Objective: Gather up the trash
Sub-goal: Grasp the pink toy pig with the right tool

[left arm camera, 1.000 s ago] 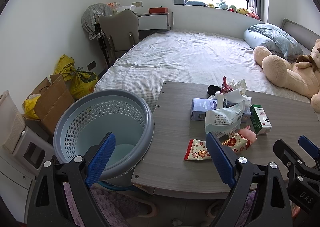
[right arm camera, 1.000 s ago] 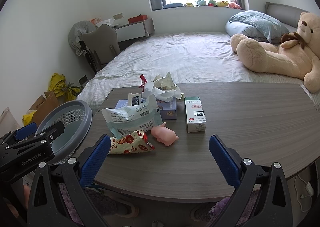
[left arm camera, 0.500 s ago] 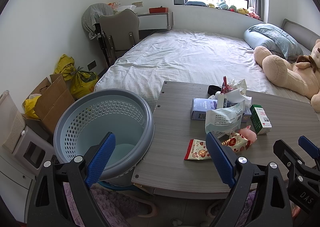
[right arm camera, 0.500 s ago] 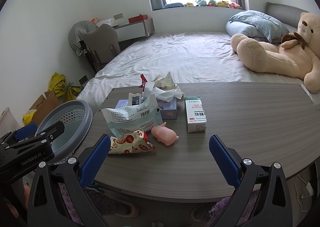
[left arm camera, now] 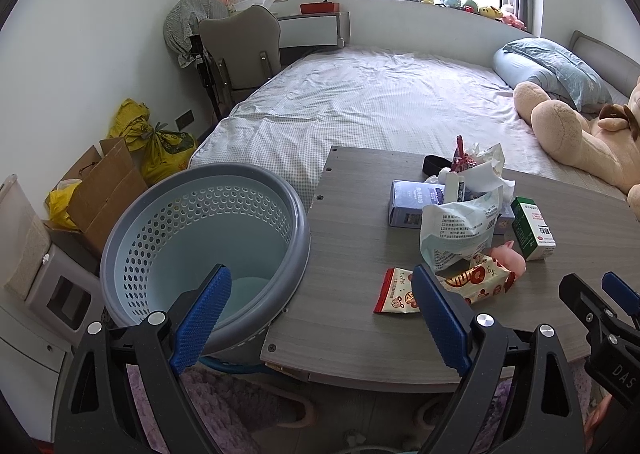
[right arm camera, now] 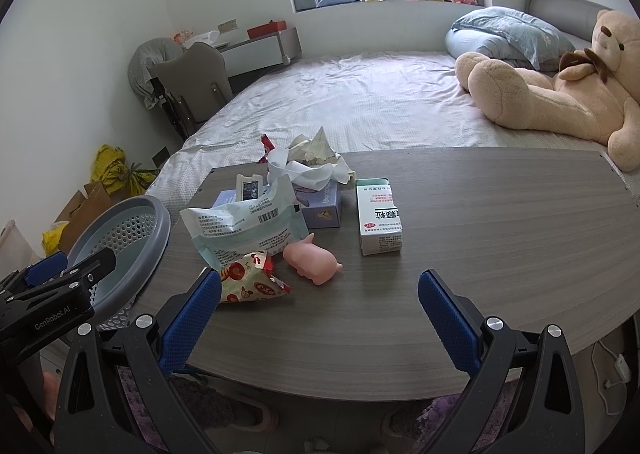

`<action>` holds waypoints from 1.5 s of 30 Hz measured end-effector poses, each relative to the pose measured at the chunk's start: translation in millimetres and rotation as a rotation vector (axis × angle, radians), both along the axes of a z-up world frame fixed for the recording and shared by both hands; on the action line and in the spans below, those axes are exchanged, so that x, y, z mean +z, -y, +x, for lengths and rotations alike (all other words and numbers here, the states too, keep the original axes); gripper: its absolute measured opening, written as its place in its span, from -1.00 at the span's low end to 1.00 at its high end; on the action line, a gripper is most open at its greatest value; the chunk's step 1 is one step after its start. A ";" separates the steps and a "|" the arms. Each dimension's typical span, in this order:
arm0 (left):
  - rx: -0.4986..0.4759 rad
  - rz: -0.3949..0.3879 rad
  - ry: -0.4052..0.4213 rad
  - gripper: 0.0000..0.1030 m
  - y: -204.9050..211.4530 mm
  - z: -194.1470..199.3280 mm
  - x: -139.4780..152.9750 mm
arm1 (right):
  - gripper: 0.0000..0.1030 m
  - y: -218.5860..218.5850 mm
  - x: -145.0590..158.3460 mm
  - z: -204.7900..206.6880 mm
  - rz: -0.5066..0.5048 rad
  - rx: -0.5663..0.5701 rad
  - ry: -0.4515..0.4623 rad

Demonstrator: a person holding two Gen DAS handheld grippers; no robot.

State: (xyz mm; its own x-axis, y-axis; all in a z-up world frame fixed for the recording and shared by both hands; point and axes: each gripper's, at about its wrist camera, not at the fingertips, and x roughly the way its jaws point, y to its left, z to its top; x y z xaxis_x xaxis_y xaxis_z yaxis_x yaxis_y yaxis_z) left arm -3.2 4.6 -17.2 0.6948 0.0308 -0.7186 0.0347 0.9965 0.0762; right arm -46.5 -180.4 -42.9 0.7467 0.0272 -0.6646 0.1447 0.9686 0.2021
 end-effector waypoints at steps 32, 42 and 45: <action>-0.010 0.032 -0.114 0.70 10.4 35.3 -39.8 | 0.34 -7.5 -54.4 72.4 -0.051 0.124 -0.151; -0.039 0.015 -0.112 0.70 14.6 32.1 -37.9 | -0.15 -13.2 -57.0 82.9 -0.040 0.167 -0.150; -0.044 0.009 -0.112 0.70 15.3 30.6 -37.2 | -0.35 -13.5 -56.9 82.1 -0.027 0.174 -0.152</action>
